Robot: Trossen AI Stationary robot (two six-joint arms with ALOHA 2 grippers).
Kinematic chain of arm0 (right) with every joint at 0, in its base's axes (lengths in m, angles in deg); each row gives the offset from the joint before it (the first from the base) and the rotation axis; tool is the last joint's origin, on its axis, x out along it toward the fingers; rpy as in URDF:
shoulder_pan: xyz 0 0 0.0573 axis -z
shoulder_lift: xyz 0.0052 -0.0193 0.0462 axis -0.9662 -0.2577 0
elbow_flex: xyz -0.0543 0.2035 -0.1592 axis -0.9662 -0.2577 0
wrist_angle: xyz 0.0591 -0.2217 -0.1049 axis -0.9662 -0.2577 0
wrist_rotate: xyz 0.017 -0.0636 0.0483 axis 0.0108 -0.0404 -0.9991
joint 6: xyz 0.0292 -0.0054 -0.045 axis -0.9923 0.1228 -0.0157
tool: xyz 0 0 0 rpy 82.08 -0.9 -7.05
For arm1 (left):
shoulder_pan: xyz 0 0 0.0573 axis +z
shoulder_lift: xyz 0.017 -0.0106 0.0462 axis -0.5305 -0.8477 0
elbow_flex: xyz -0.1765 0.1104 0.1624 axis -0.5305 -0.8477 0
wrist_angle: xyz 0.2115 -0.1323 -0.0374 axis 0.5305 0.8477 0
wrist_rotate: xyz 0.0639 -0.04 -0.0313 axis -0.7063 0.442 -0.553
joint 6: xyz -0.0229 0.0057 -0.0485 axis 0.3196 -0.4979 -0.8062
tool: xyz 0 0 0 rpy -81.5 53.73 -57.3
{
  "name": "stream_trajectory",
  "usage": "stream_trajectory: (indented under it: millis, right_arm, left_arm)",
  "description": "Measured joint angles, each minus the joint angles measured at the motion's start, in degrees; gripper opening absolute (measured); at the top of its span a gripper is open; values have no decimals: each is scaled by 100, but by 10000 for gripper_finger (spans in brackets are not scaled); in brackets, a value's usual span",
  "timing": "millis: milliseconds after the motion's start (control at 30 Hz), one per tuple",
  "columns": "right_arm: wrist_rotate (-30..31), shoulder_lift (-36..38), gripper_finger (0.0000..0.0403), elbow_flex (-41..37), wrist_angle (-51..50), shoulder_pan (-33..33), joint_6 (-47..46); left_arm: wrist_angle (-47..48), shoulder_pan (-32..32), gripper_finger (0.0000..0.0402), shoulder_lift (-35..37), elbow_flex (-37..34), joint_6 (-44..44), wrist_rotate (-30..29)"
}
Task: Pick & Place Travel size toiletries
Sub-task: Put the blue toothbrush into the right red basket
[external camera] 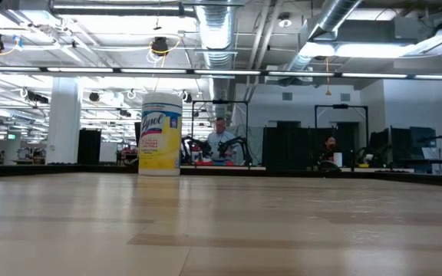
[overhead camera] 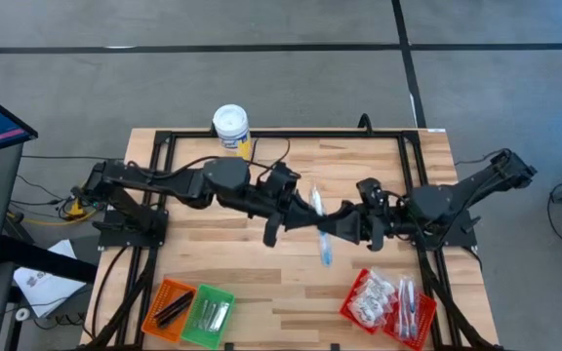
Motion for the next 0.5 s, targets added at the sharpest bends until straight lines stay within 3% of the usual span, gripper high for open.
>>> stream_trajectory:
  millis: [200, 500]
  right_arm:
    - [-478, 14, 168, 4, -334, 100, -431]
    - [-476, 14, 89, 4, -624, 60, -470]
  left_arm:
    - [213, -45, 10, -6, -2, 12, -147]
    - [195, -49, 10, -6, -2, -4, -190]
